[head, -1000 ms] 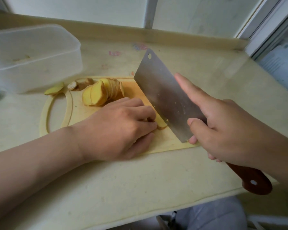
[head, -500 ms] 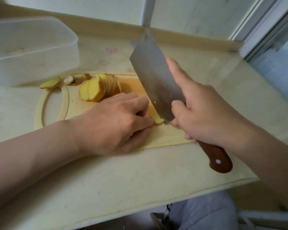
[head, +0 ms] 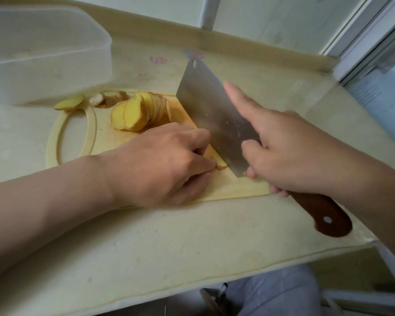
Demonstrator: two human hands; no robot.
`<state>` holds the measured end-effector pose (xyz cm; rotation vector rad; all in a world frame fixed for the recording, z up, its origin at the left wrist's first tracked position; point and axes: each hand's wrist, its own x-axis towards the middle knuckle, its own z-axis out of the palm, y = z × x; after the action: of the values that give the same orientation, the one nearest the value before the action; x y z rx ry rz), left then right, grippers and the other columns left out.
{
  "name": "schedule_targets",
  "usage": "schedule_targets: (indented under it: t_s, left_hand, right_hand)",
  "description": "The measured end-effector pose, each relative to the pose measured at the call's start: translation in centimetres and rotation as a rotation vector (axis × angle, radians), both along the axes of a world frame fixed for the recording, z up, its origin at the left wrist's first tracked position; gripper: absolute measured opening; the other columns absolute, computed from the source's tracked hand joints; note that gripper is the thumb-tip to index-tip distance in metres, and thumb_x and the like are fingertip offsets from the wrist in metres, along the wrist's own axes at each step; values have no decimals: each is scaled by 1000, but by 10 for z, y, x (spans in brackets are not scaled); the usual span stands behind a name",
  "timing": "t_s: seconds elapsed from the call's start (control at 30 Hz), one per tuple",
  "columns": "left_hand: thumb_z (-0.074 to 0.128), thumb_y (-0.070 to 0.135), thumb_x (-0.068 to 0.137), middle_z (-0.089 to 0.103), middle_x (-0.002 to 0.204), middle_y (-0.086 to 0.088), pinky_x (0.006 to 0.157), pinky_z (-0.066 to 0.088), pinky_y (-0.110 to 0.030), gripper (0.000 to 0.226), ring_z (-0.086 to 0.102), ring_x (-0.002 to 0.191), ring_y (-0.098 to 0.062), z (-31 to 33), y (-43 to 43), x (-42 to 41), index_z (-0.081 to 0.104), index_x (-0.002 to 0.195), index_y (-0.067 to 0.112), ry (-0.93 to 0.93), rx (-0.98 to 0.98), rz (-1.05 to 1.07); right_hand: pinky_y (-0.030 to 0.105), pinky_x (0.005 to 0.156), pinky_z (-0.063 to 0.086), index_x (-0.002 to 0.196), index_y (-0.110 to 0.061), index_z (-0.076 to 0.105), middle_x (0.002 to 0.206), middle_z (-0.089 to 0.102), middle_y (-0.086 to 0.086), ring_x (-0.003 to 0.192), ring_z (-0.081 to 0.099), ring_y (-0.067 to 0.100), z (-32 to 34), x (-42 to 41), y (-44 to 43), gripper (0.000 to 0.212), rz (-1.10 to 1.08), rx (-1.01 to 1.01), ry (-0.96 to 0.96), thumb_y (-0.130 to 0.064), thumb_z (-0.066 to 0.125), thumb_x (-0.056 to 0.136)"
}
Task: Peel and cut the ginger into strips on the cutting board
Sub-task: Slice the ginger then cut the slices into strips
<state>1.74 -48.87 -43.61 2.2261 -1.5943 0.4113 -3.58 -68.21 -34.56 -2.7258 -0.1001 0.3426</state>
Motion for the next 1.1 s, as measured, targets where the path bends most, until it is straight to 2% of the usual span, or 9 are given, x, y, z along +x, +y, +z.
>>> schedule_targets:
  t_s: [0.17, 0.27, 0.4, 0.53, 0.67, 0.8, 0.87, 0.97, 1.1]
  left_hand:
    - [50, 28, 99, 47, 78, -7, 61, 45, -42, 34, 44, 63, -26, 2, 1, -2, 75, 89, 7, 9, -4, -1]
    - [49, 29, 101, 47, 78, -6, 61, 46, -42, 35, 41, 63, -23, 1, 2, -2, 75, 90, 8, 23, -13, 4]
    - [51, 28, 100, 46, 77, -5, 61, 44, -40, 33, 38, 63, -21, 1, 1, -2, 74, 88, 9, 25, -1, -1]
    - [51, 29, 100, 46, 77, -6, 62, 44, -39, 34, 43, 63, -25, 0, 2, -1, 74, 87, 8, 7, 4, 0]
    - [52, 27, 99, 47, 76, -6, 61, 43, -38, 33, 42, 60, -24, 0, 1, 0, 74, 84, 8, 2, -9, -15]
    - [51, 28, 100, 48, 76, -7, 59, 44, -39, 35, 43, 59, -26, 0, 0, -1, 75, 86, 7, -3, -16, -19]
    - [51, 28, 100, 49, 76, -7, 59, 45, -40, 35, 44, 60, -27, 0, 1, -1, 75, 87, 7, -3, -20, -15]
    - [52, 28, 100, 50, 77, -7, 58, 46, -41, 33, 46, 60, -28, -1, 1, -1, 76, 88, 8, -11, -27, -10]
    - [51, 29, 100, 49, 77, -7, 58, 45, -40, 34, 46, 60, -27, -2, 1, -1, 75, 88, 9, -13, -22, -6]
  right_hand:
    - [45, 44, 60, 160, -60, 3, 73, 70, 7, 48, 67, 25, -10, 5, 4, 89, -14, 76, -143, -8, 43, 98]
    - [49, 50, 59, 157, -64, -2, 65, 69, 14, 57, 69, 29, -22, -17, -3, 88, -67, 126, -263, -13, 45, 102]
    - [52, 51, 57, 152, -70, -5, 69, 70, 18, 55, 66, 33, -20, -32, -9, 88, -54, 84, -239, -16, 45, 104]
    - [49, 53, 59, 150, -73, -3, 73, 71, 12, 54, 66, 27, -6, -28, -9, 86, -7, -27, -124, -19, 44, 104]
    - [40, 43, 60, 152, -72, 1, 80, 70, 7, 44, 67, 24, 0, -7, -1, 86, 7, -32, -17, -15, 43, 102]
    - [38, 40, 58, 158, -63, 5, 85, 63, -2, 42, 66, 21, -6, 11, 4, 91, -5, 54, -74, -8, 43, 97]
    - [39, 40, 58, 158, -63, 6, 77, 69, 7, 42, 65, 24, -14, 2, 2, 91, -51, 127, -157, -7, 43, 97]
    - [49, 45, 58, 155, -67, 1, 73, 70, 22, 51, 65, 35, -26, -20, -4, 89, -119, 185, -264, -12, 45, 101]
    - [50, 51, 58, 150, -73, -2, 73, 71, 20, 52, 64, 33, -21, -31, -9, 88, -87, 110, -246, -16, 45, 103]
